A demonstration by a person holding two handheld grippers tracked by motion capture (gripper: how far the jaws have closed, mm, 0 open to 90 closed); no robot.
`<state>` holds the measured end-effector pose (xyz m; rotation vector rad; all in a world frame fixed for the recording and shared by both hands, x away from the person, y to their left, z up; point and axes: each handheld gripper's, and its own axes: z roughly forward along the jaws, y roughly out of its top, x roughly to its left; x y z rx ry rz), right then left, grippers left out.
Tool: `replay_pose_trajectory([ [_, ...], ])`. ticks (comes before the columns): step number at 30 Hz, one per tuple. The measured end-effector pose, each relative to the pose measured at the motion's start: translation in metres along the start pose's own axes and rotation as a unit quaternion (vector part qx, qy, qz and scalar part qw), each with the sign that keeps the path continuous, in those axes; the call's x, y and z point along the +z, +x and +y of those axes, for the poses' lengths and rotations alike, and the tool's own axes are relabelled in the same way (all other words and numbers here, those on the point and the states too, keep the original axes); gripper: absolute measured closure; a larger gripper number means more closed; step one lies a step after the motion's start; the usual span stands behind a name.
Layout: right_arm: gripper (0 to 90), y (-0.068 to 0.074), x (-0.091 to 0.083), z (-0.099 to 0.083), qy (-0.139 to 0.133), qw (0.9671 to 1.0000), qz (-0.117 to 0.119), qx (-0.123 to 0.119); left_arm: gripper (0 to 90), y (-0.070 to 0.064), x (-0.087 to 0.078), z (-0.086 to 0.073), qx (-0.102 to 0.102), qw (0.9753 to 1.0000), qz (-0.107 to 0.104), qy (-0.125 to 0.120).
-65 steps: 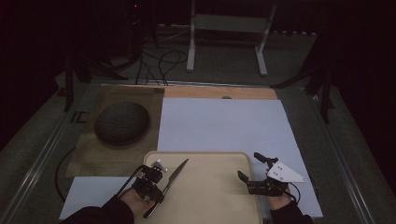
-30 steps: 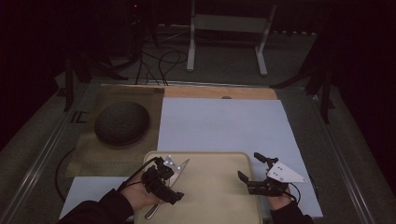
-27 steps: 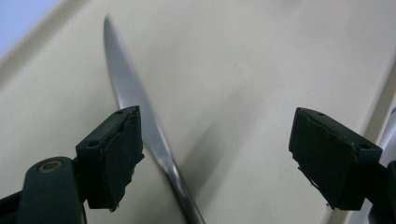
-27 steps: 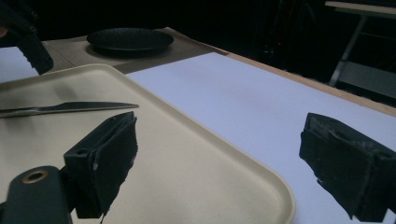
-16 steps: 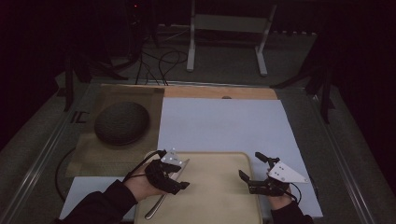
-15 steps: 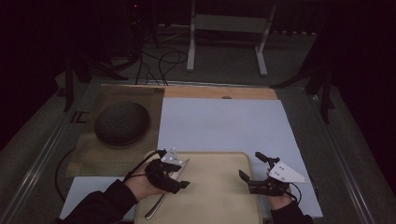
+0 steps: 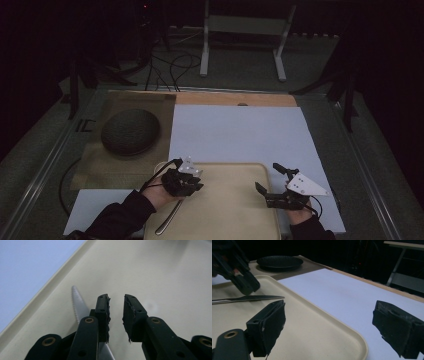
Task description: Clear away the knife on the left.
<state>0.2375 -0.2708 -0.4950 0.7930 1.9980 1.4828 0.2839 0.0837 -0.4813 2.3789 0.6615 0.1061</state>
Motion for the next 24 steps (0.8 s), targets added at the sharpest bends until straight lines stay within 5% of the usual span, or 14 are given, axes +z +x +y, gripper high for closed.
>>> replay_pose_trajectory([
  [8,11.0,0.0,0.0,0.001,-0.002,1.0,0.0,-0.003,89.6,0.004,0.013,-0.002,-0.011,0.9997,0.012,0.016],
  [24,11.0,0.0,0.0,0.0,0.0,1.0,0.003,-0.002,90.0,0.019,0.036,0.005,-0.005,0.9996,0.017,0.02],
])
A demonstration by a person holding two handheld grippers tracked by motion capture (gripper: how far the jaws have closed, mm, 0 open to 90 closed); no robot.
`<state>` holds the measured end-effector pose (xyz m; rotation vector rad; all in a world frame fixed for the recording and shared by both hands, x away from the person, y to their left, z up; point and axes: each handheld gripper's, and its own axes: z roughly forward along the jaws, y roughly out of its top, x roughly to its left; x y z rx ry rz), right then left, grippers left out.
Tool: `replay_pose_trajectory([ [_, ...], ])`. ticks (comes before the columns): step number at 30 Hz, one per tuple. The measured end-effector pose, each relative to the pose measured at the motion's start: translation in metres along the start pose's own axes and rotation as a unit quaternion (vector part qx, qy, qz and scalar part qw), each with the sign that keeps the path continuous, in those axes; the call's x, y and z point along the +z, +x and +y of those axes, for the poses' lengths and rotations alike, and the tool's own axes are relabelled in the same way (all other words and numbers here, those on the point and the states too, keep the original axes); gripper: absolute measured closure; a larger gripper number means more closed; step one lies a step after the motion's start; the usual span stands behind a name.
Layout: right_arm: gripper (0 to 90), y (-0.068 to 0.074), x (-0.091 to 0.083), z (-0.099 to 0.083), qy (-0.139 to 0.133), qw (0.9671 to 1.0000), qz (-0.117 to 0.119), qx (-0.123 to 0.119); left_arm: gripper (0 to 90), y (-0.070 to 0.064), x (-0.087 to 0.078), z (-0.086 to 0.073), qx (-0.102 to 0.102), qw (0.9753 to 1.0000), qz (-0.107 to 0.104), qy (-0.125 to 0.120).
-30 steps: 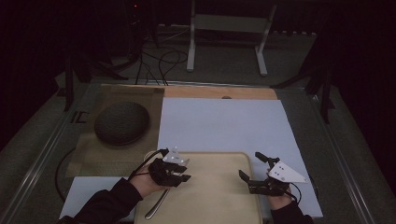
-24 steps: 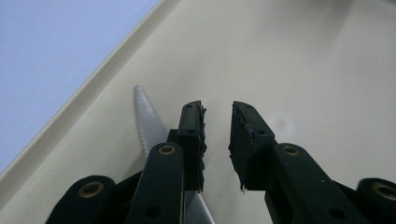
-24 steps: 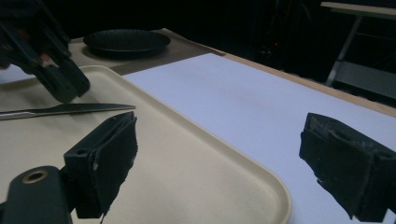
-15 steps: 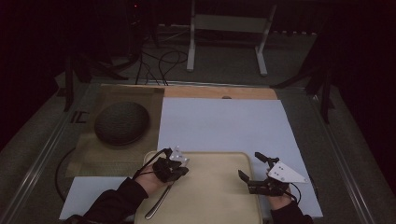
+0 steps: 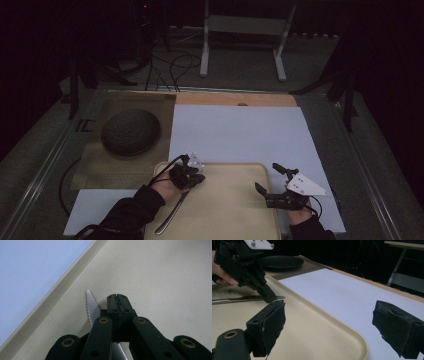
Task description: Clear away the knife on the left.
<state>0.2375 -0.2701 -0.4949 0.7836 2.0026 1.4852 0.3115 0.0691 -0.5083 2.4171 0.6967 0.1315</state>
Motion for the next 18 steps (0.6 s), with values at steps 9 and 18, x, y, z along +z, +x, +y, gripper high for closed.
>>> replay_pose_trajectory([
  [9,11.0,0.001,0.0,0.0,0.001,1.0,0.0,0.001,90.0,0.009,-0.005,-0.002,-0.003,0.9996,0.024,0.015],
  [18,11.0,0.0,0.0,0.0,0.0,1.0,0.0,0.001,90.0,0.018,-0.012,-0.01,-0.009,0.999,0.04,0.019],
])
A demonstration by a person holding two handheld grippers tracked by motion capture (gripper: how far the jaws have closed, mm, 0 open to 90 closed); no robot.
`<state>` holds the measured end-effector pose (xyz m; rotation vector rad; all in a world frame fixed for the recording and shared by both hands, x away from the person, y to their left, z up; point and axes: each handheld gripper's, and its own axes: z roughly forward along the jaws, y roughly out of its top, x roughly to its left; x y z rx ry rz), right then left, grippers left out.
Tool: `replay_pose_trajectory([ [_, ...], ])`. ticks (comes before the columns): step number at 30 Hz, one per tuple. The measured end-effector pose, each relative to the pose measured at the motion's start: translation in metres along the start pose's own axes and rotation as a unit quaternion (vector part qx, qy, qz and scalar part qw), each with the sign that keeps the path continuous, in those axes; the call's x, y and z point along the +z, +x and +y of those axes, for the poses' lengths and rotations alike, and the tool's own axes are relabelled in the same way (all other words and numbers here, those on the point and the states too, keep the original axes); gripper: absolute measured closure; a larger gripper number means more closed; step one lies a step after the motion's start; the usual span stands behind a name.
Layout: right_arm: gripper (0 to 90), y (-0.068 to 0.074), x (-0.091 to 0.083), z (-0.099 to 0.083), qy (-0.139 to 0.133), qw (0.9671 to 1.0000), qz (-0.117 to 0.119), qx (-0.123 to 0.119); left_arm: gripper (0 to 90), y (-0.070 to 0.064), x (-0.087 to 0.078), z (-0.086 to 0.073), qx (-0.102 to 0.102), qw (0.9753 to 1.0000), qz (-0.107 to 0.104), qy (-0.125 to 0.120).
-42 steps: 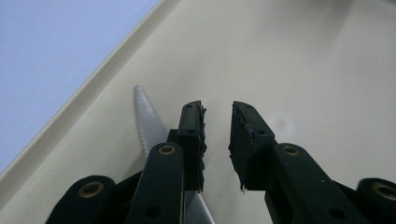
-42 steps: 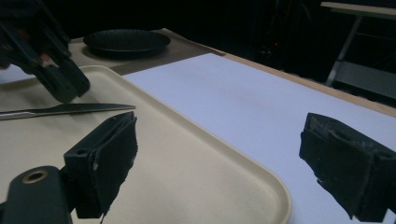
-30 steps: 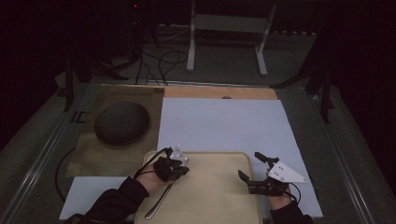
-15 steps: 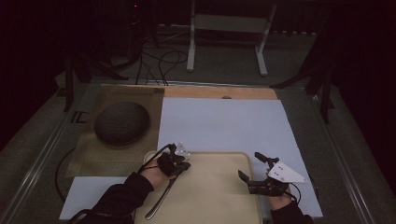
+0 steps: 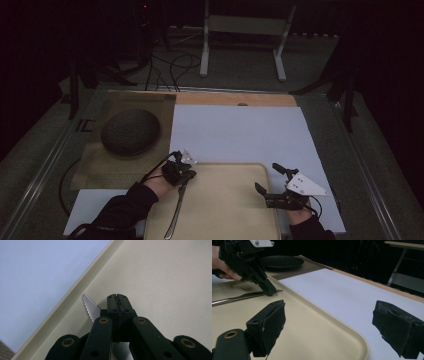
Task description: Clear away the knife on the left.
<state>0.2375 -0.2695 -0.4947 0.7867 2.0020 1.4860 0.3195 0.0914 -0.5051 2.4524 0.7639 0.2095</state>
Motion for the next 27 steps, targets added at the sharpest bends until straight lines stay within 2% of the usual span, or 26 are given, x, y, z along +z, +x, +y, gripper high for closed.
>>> replay_pose_trajectory([
  [9,11.0,0.0,0.0,0.0,0.001,1.0,0.0,0.001,90.0,0.008,-0.006,-0.007,-0.008,0.9999,0.005,0.005],
  [11,11.0,0.0,0.0,0.0,0.001,1.0,0.0,0.001,90.0,0.009,-0.007,-0.008,-0.003,0.9999,0.009,0.008],
  [18,11.0,0.0,0.001,0.0,0.002,1.0,0.0,0.001,90.0,0.013,-0.011,-0.011,-0.006,0.9998,0.014,0.012],
  [27,11.0,0.001,0.001,0.0,0.003,1.0,0.001,0.0,90.0,0.017,-0.014,-0.012,-0.012,0.9998,0.012,0.005],
])
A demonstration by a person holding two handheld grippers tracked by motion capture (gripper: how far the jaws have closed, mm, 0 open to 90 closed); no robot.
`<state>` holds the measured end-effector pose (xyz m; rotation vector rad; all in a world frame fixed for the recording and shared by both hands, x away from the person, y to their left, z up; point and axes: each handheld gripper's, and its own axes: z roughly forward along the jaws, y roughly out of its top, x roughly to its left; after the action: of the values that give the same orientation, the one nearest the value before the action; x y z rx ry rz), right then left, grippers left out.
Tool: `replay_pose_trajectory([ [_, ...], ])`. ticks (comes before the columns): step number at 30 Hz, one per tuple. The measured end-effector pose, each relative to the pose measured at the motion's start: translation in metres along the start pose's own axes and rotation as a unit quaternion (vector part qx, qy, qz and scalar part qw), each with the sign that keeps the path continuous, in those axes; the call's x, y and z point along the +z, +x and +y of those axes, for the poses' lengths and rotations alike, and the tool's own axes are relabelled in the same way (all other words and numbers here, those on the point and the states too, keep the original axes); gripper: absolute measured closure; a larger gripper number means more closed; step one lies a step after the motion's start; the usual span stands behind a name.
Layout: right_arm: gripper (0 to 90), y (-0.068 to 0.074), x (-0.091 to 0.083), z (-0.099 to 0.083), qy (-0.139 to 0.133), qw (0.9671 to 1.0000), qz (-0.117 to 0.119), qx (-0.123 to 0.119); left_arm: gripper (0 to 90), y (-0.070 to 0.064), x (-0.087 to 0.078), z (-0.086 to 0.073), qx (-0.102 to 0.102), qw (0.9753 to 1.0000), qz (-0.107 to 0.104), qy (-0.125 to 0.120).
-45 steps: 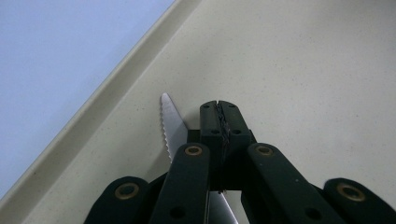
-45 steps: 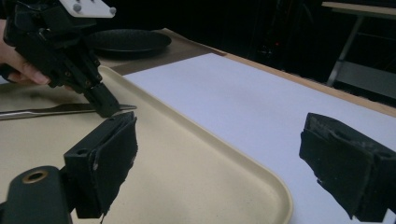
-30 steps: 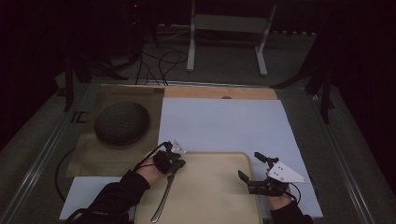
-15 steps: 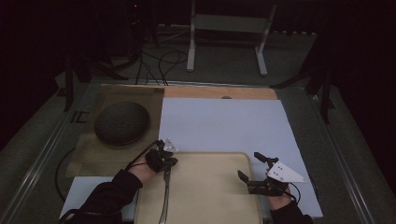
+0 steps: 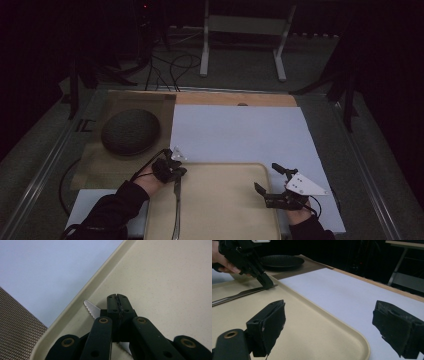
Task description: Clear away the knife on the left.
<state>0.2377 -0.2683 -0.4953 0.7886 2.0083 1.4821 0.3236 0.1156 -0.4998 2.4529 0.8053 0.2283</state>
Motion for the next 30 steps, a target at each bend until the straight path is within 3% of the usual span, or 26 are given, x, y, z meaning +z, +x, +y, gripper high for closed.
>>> replay_pose_trajectory([
  [9,11.0,0.0,0.0,0.0,0.0,1.0,0.0,0.001,89.2,0.001,-0.007,0.001,0.0,0.9998,0.001,-0.019],
  [12,11.0,0.0,0.0,0.0,0.0,1.0,-0.001,0.001,84.0,0.002,-0.01,0.0,-0.006,0.9995,0.004,-0.03],
  [13,11.0,0.0,0.0,0.0,0.0,1.0,-0.001,0.001,84.0,0.003,-0.011,-0.001,-0.01,0.9995,-0.001,-0.031],
  [14,11.0,0.0,0.0,0.0,0.0,1.0,-0.001,0.0,77.8,0.004,-0.013,-0.002,-0.007,0.9992,-0.007,-0.039],
  [16,11.0,0.0,0.0,0.0,0.0,1.0,-0.001,0.0,77.3,0.004,-0.014,-0.003,-0.007,0.999,-0.011,-0.043],
  [18,11.1,0.0,0.0,0.0,0.0,1.0,-0.002,0.002,67.7,0.006,-0.022,-0.007,0.0,0.9973,-0.032,-0.066],
  [21,11.0,-0.001,0.0,0.0,0.0,1.0,-0.003,0.0,66.4,0.008,-0.027,-0.01,0.007,0.9961,-0.038,-0.079],
  [25,11.1,-0.002,-0.001,0.0,-0.002,1.0,-0.008,-0.001,61.9,0.012,-0.039,-0.017,0.015,0.9943,-0.038,-0.098],
  [30,11.0,-0.003,-0.002,0.0,-0.003,0.9999,-0.013,0.003,55.8,0.021,-0.048,-0.027,0.002,0.9937,-0.028,-0.108],
])
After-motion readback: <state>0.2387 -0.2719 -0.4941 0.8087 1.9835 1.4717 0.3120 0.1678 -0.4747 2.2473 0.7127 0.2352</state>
